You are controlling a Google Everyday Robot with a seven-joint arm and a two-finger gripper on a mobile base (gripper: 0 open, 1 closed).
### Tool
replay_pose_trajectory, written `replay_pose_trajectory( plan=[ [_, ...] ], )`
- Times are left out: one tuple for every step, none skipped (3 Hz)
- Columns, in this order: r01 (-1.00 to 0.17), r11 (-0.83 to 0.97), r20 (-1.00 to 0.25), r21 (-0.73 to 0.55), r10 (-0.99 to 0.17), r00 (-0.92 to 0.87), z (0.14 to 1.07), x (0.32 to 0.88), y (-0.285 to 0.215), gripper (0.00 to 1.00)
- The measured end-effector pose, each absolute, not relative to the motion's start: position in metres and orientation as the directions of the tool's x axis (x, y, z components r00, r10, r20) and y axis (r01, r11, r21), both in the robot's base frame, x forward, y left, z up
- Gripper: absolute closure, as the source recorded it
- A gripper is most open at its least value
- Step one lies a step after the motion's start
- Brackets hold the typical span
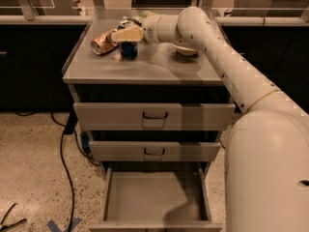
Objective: Place pepsi can into bottom drawer
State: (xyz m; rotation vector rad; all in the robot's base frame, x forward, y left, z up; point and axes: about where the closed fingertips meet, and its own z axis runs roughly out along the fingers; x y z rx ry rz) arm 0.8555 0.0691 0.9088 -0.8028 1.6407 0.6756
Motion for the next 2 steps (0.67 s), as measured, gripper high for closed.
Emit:
replay_pose_trajectory(
  plan=[
    [-0.798, 0.603, -0.979, 0.016, -0.152, -0.135, 0.9088, 0.8555, 0.0692, 0.16],
    [-0.798, 0.603, -0.979, 0.016, -0.152, -0.135, 0.9088, 0.8555, 0.0692, 0.40]
  ],
)
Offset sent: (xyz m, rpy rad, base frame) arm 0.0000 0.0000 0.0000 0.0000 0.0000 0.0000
